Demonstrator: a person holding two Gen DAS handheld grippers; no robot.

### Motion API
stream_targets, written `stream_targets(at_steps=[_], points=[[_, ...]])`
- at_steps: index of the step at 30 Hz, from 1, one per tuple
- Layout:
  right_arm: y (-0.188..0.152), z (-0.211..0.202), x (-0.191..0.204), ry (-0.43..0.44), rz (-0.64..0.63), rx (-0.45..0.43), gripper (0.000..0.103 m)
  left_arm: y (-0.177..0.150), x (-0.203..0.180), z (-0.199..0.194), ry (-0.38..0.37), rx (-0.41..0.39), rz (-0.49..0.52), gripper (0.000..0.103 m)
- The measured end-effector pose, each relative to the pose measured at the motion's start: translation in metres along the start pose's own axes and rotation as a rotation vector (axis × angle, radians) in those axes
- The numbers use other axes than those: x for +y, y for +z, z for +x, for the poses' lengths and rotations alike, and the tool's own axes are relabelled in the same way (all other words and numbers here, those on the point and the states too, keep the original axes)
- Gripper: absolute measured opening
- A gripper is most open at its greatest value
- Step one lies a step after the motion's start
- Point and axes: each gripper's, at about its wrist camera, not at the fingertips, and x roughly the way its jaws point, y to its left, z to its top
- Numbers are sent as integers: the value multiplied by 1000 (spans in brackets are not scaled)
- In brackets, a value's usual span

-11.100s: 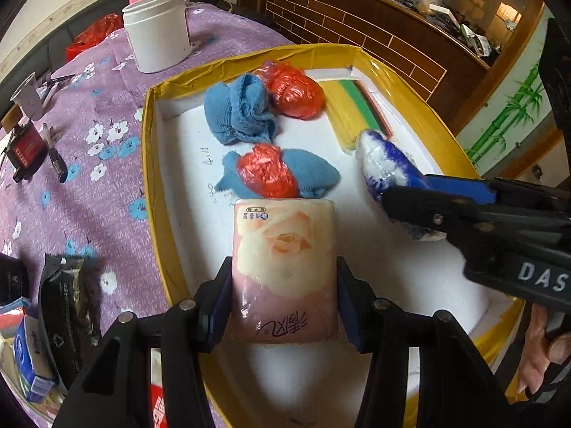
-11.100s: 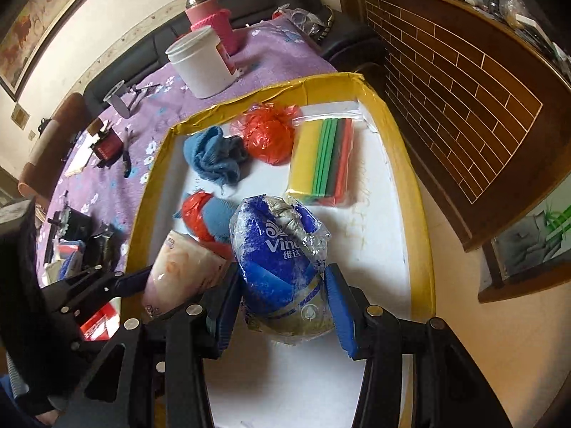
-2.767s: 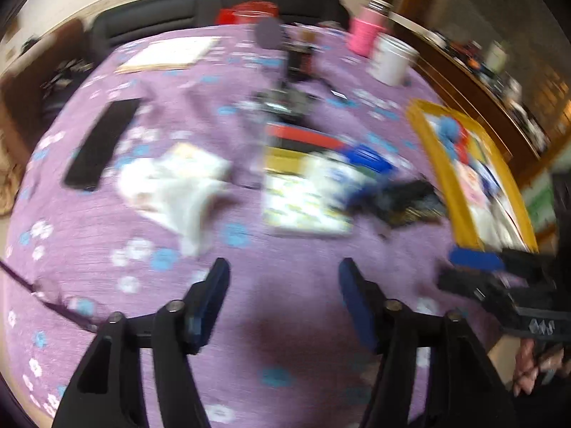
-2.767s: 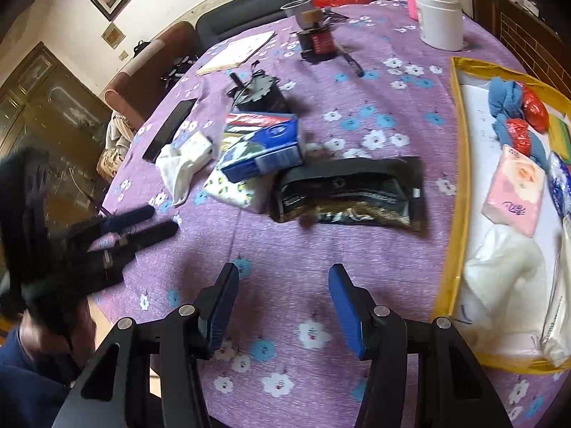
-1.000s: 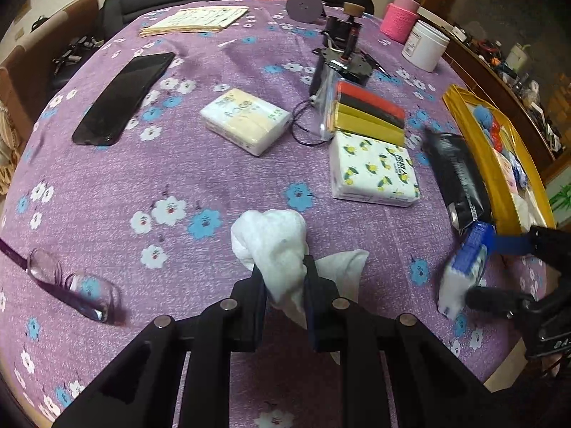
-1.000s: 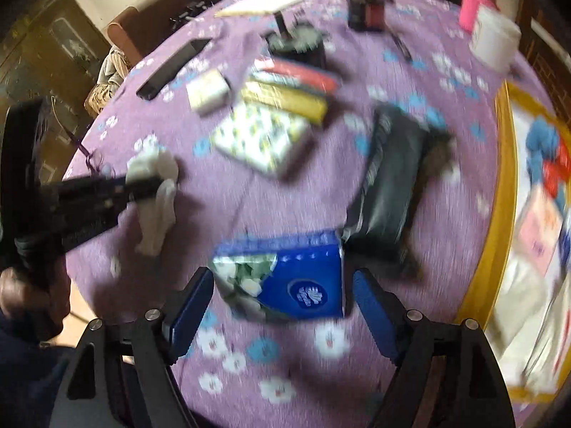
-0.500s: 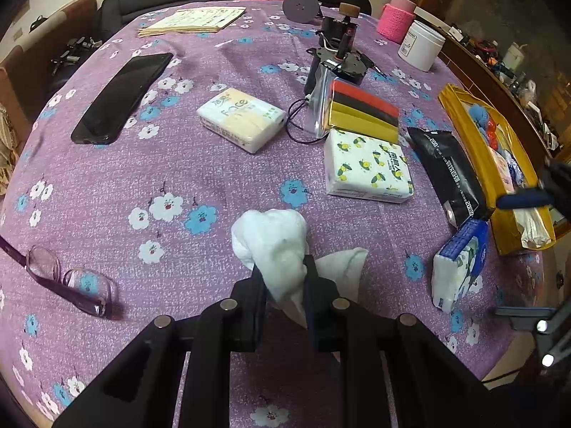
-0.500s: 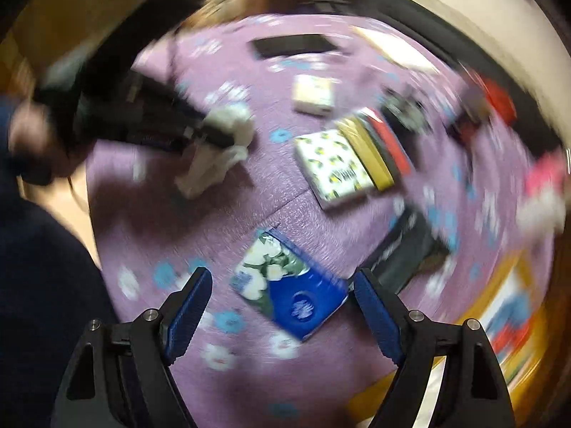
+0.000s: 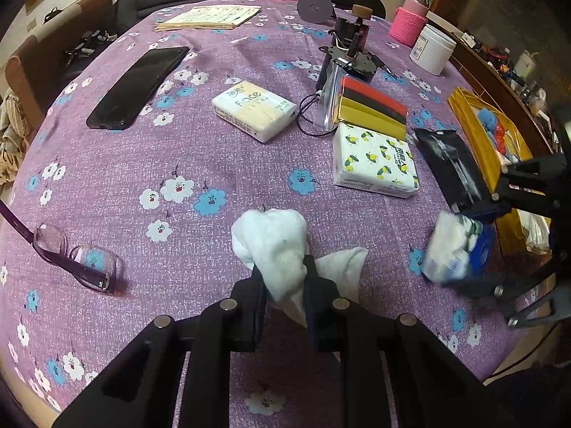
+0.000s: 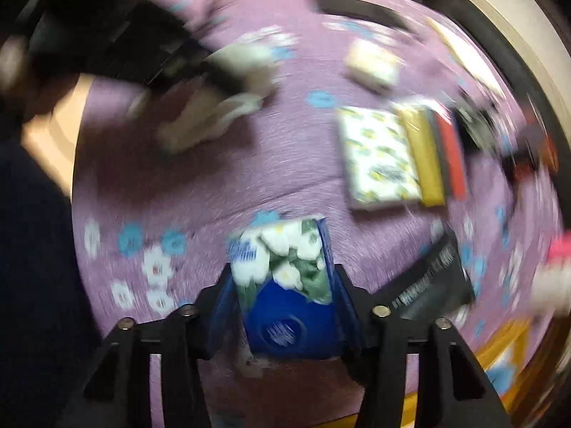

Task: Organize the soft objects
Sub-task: 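Grasp the blue Vinda tissue pack with the right tool while the left tool holds the sock, then carry the sock and Vinda pack over the tray with both tools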

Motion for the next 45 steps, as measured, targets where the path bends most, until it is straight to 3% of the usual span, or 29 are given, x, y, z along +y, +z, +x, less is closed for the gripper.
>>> stream_targets(at_steps=[4, 7, 9, 12, 15, 17, 22, 24, 25, 27, 30, 37, 45], points=[[-10, -8, -23, 112, 364, -86, 45, 3, -5, 3, 6, 2, 18, 18], [-18, -8, -28, 94, 554, -135, 45, 5, -8, 9, 5, 21, 27, 19], [-23, -6, -28, 75, 611, -157, 45, 5, -8, 11, 5, 21, 33, 19], [-27, -4, -25, 62, 632, -166, 45, 5, -7, 12, 1, 17, 40, 20], [-20, -11, -11, -40, 551, -161, 47, 5, -8, 12, 6, 16, 56, 22], [-17, -14, -2, -61, 509, -172, 51, 5, -9, 12, 7, 16, 64, 22], [0, 3, 21, -184, 382, -83, 66, 5, -8, 12, -5, 17, 67, 22], [2, 8, 26, -224, 345, -66, 64, 5, -8, 12, -7, 15, 74, 22], [0, 8, 25, -220, 353, -64, 55, 5, -8, 11, -9, 13, 75, 22], [-4, 4, 19, -208, 389, -70, 49, 4, -6, 10, -21, 5, 68, 22], [-7, -12, 6, -181, 460, -121, 48, 4, -2, 6, -32, -11, 58, 18], [-19, -53, -20, 13, 717, -346, 48, 18, 4, -23, -95, -94, 37, 17], [-39, -63, -13, 37, 861, -387, 48, 22, -21, -26, -152, -85, 124, 17]])
